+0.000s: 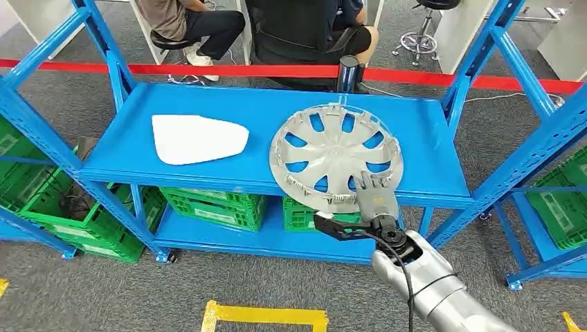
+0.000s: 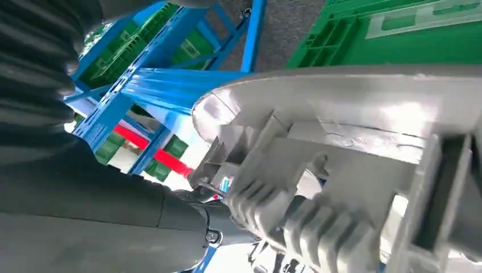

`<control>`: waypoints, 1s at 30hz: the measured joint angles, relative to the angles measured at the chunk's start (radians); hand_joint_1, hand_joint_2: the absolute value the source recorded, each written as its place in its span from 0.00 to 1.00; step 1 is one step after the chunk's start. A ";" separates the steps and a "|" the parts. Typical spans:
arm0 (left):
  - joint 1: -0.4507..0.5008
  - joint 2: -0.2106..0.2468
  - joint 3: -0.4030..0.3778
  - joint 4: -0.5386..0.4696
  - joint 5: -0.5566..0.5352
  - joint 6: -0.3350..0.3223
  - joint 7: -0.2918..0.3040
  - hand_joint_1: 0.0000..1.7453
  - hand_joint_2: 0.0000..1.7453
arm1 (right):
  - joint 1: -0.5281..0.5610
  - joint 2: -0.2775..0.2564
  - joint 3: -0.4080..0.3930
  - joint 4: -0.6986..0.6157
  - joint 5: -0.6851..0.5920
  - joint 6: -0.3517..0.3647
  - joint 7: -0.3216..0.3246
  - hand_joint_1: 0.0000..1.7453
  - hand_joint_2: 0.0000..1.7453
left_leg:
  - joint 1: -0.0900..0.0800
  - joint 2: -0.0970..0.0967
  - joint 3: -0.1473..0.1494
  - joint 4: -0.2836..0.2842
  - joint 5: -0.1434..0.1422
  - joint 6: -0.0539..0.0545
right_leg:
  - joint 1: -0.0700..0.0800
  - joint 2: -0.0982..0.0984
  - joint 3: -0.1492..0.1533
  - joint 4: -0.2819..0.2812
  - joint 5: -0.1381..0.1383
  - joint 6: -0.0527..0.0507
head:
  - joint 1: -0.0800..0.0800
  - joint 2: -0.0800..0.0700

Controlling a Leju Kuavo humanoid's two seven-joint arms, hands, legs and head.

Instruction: Take the parts from the cabinet and place them on the table.

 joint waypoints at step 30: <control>0.000 0.001 -0.003 0.000 0.045 0.014 -0.015 0.00 0.00 | 0.024 0.007 -0.006 -0.023 0.038 -0.033 0.022 1.00 1.00 | 0.000 0.000 0.002 0.000 0.000 0.000 | 0.000 0.000 0.001 0.000 0.000 0.000 | 0.002 0.000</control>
